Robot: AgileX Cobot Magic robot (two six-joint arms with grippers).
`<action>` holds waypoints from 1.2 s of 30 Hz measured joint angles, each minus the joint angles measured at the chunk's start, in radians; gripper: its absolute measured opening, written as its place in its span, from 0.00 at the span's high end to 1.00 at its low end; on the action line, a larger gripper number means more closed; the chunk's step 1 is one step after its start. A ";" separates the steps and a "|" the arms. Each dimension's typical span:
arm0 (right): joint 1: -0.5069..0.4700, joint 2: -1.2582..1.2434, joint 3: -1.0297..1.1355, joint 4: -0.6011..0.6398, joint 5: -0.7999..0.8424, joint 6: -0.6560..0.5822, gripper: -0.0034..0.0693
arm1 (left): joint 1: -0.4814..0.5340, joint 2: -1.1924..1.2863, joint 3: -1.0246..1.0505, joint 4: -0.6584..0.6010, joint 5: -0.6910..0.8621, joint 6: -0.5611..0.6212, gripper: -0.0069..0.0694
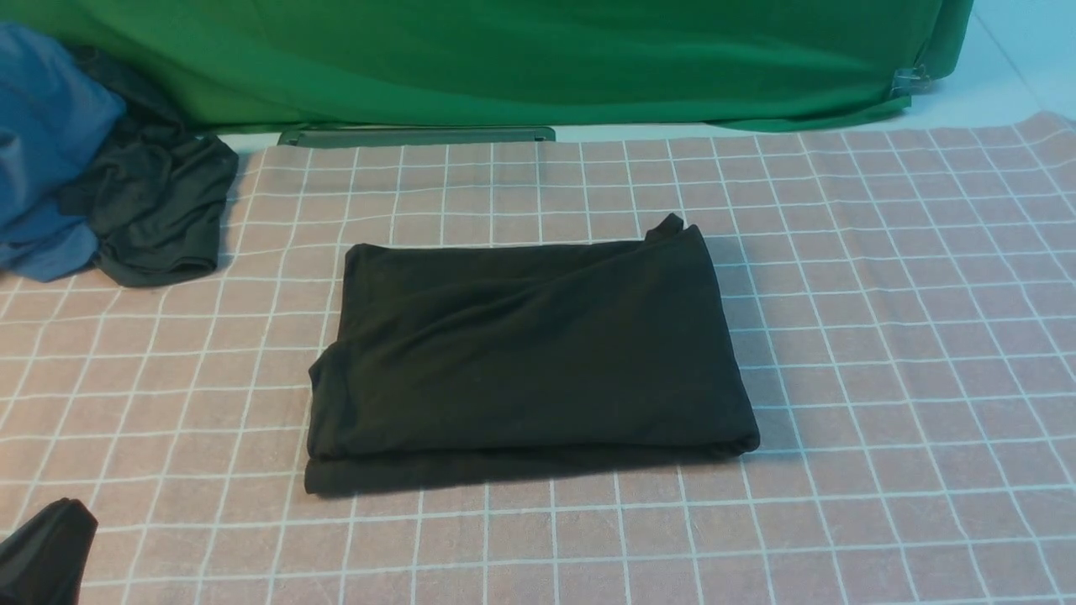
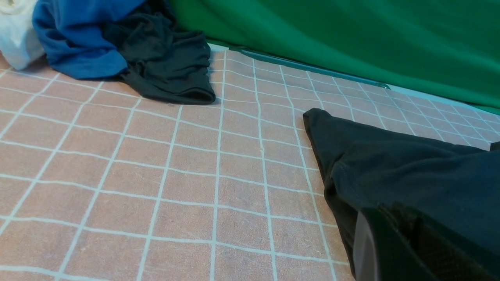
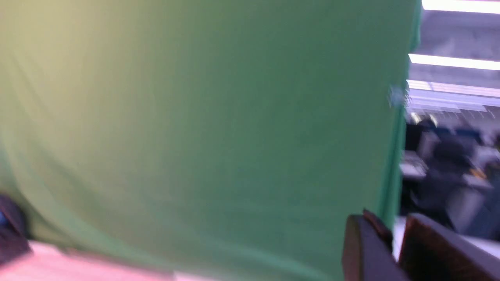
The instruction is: Fold a long-sleeved shirt over a pink coffee tablecloth.
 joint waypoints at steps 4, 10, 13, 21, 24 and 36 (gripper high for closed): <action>-0.114 0.002 0.150 0.000 0.007 -0.017 0.69 | 0.000 0.000 0.000 0.000 0.000 0.000 0.89; -0.231 0.003 0.428 -0.006 0.012 -0.033 0.68 | 0.000 0.000 0.000 0.000 0.001 0.000 0.89; -0.239 0.003 0.448 -0.006 0.022 -0.032 0.66 | 0.000 -0.001 0.000 0.000 0.003 0.000 0.89; -0.191 0.003 0.448 -0.006 0.021 -0.030 0.63 | 0.000 -0.001 0.000 0.000 0.003 0.000 0.89; -0.189 0.003 0.448 -0.006 0.021 -0.030 0.63 | 0.000 -0.001 0.000 0.001 0.003 0.000 0.89; -0.189 0.003 0.448 -0.007 0.021 -0.030 0.63 | 0.000 -0.001 0.000 0.001 0.003 0.000 0.89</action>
